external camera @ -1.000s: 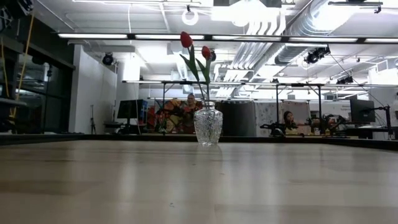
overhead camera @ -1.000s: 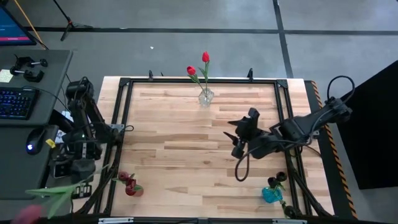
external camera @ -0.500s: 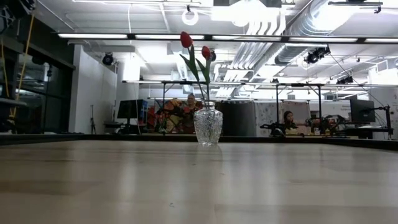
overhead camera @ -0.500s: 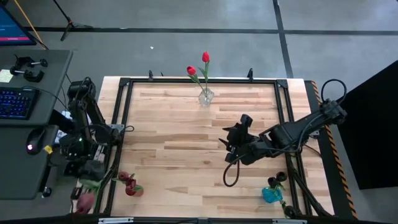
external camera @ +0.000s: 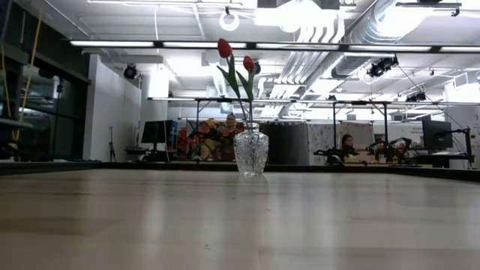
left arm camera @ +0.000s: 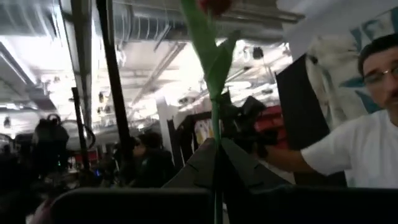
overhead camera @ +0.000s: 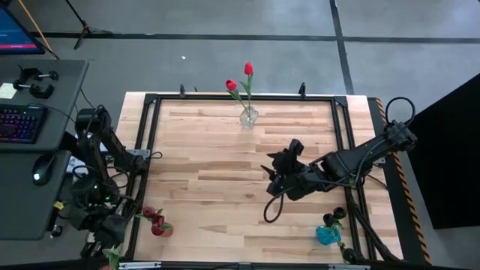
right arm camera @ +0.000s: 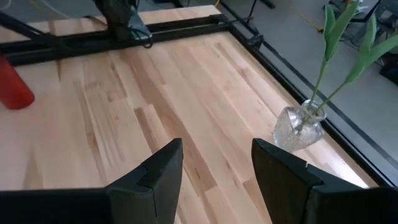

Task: Sort flowers into vase by color
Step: Put the maroon flower into the red vase

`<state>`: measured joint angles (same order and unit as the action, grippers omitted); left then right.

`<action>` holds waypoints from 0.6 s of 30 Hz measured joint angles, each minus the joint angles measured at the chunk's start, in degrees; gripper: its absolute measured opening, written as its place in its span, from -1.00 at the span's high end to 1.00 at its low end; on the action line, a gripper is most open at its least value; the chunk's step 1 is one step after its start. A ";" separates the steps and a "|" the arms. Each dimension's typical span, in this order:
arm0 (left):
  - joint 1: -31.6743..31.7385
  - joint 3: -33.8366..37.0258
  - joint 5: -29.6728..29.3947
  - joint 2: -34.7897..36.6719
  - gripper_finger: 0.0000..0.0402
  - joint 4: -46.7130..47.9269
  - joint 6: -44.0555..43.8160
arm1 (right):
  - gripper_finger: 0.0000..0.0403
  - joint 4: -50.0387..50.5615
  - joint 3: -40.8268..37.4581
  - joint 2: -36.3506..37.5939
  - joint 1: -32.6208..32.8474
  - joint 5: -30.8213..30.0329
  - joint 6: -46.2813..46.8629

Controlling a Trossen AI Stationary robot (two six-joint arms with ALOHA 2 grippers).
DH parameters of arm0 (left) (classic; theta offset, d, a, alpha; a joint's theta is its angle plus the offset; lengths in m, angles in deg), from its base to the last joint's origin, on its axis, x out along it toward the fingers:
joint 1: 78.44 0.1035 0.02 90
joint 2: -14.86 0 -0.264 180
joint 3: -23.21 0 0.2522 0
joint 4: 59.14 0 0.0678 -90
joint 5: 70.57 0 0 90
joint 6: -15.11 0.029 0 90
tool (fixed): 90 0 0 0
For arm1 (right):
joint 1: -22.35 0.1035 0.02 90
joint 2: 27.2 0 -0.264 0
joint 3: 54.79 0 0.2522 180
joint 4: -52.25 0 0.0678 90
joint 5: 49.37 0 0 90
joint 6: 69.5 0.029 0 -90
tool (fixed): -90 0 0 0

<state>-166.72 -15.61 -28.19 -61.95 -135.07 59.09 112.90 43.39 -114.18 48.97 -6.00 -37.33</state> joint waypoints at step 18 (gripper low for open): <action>8.07 1.05 -3.14 18.62 1.00 -0.18 19.42 | 0.10 -2.27 0.00 0.00 -0.35 -1.15 -2.48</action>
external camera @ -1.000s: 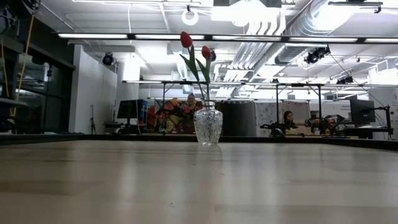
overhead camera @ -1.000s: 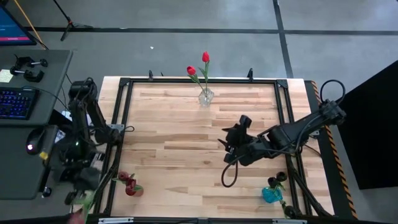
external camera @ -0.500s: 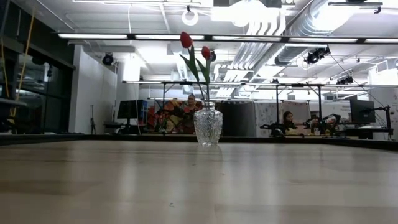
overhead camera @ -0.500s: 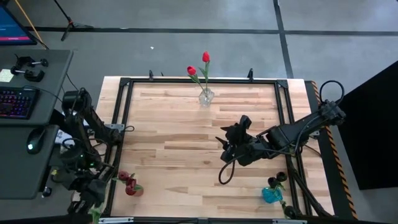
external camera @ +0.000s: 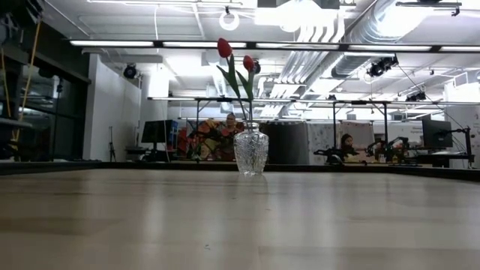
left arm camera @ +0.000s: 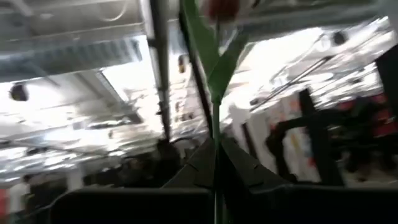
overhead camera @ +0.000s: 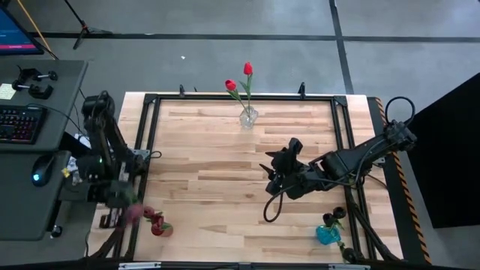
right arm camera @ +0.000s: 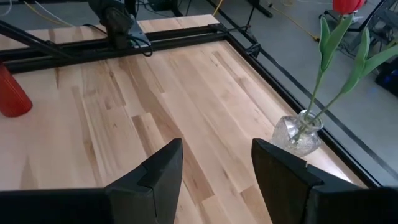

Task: Sort flowers into vase by color
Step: Put the maroon flower into the red vase

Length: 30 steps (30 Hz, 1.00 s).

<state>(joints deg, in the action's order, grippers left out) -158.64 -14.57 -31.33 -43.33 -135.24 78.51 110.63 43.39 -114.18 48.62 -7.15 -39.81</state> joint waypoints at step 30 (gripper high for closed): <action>69.00 -9.63 50.08 20.19 1.00 65.60 -53.54 | 0.10 3.09 0.00 0.02 -0.04 0.84 -5.52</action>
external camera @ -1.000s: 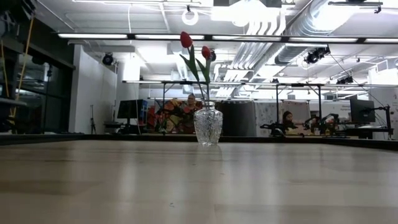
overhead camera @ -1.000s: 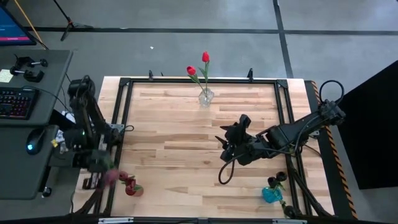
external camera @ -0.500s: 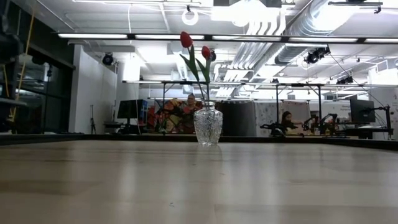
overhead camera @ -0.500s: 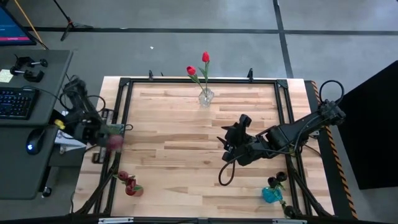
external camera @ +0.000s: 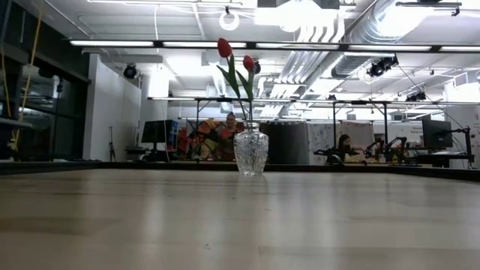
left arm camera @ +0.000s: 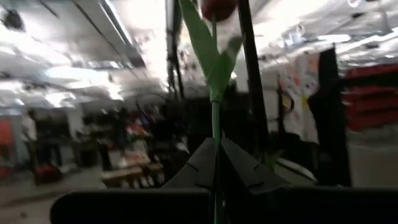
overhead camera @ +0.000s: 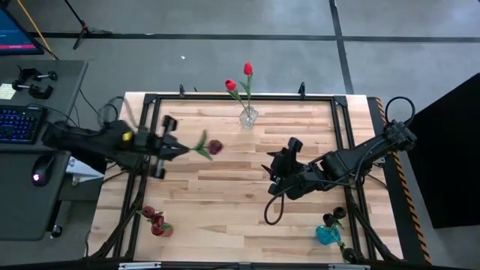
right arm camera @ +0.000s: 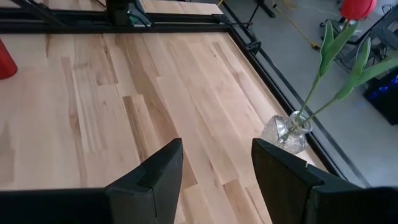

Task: Sort flowers into vase by color
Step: Put the maroon flower into the red vase

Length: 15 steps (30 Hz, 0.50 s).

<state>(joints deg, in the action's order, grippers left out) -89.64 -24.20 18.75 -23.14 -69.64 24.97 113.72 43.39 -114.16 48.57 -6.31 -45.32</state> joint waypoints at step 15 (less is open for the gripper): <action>8.08 0.28 15.14 -11.22 1.00 -19.00 -4.40 | 0.10 -41.33 -0.07 -8.22 -2.27 13.09 -42.00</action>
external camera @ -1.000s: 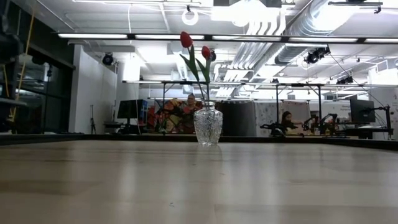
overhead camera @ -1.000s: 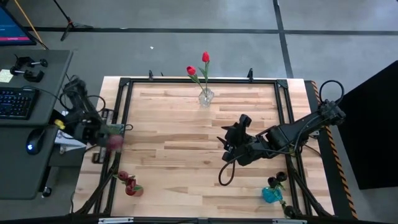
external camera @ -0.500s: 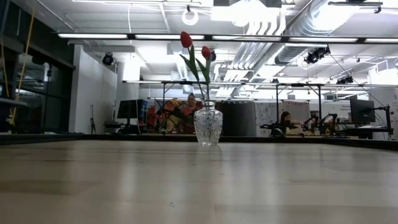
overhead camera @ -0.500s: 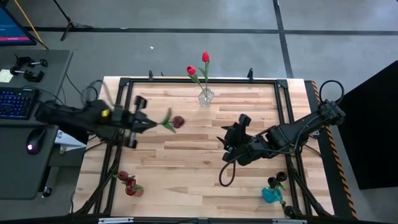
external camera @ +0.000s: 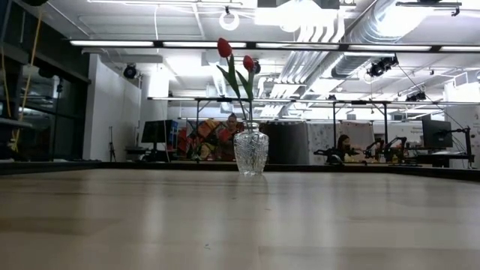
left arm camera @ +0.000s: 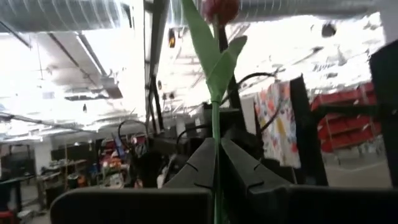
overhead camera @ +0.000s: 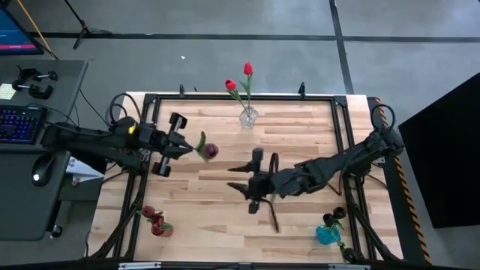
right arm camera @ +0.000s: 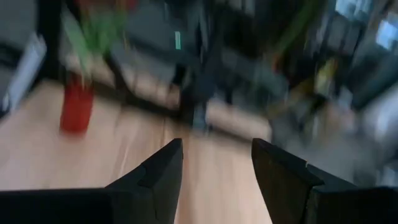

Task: Sort flowers into vase by color
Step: Put the maroon flower into the red vase

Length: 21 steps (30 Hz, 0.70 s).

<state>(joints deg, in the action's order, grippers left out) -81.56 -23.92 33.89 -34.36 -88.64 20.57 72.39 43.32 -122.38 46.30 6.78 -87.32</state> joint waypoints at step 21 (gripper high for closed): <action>-4.22 6.60 -7.13 4.84 1.00 -0.44 0.19 | 0.10 -39.34 0.04 -8.26 -14.79 31.09 -3.17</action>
<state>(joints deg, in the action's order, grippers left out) -85.78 -17.32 26.76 -29.52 -89.09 20.76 33.05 43.37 -130.64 31.52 37.87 -90.49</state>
